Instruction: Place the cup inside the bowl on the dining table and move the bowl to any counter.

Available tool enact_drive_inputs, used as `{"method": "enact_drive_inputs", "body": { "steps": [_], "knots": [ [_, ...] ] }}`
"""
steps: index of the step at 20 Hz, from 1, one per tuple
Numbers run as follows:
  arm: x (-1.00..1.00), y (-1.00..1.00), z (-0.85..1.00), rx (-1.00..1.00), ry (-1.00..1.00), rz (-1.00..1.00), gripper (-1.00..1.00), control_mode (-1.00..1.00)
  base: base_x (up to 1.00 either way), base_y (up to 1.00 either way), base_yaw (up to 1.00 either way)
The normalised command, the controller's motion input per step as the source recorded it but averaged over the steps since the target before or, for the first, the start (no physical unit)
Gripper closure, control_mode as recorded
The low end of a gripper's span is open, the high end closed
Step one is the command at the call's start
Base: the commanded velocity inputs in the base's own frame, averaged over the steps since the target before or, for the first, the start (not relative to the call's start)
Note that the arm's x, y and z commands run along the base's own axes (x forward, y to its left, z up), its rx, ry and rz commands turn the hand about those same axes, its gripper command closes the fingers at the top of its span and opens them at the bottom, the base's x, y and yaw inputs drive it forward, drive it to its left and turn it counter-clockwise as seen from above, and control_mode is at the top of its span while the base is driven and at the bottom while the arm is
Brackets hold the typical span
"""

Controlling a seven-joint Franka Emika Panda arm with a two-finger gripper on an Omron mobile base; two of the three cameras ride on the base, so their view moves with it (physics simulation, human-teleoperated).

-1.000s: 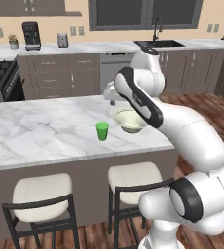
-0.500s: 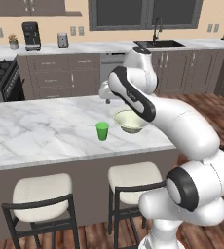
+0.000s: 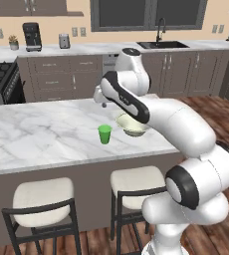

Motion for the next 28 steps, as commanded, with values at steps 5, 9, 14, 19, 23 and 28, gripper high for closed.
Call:
{"method": "enact_drive_inputs", "body": {
  "steps": [5, 9, 14, 19, 23, 28],
  "knots": [
    [0.05, 0.03, -0.03, 0.00, -0.01, 0.00, -1.00, -1.00, 0.00, 0.00, 0.00],
    [0.08, 0.08, -0.21, 0.00, 0.00, 0.00, -1.00, -1.00, 0.00, 0.00, 0.00],
    [0.09, 0.14, -0.25, 0.00, -0.02, 0.00, -1.00, -1.00, 0.00, 0.00, 0.00],
    [0.08, 0.16, -0.19, 0.00, -0.01, 0.00, -1.00, -1.00, 0.00, 0.00, 0.00],
    [0.09, 0.08, -0.21, 0.00, -0.04, 0.01, -1.00, -1.00, 0.00, 0.00, 0.00],
    [0.12, 0.01, -0.08, 0.00, -0.07, 0.02, -1.00, -1.00, 0.00, 0.00, 0.00]
  ]
}}
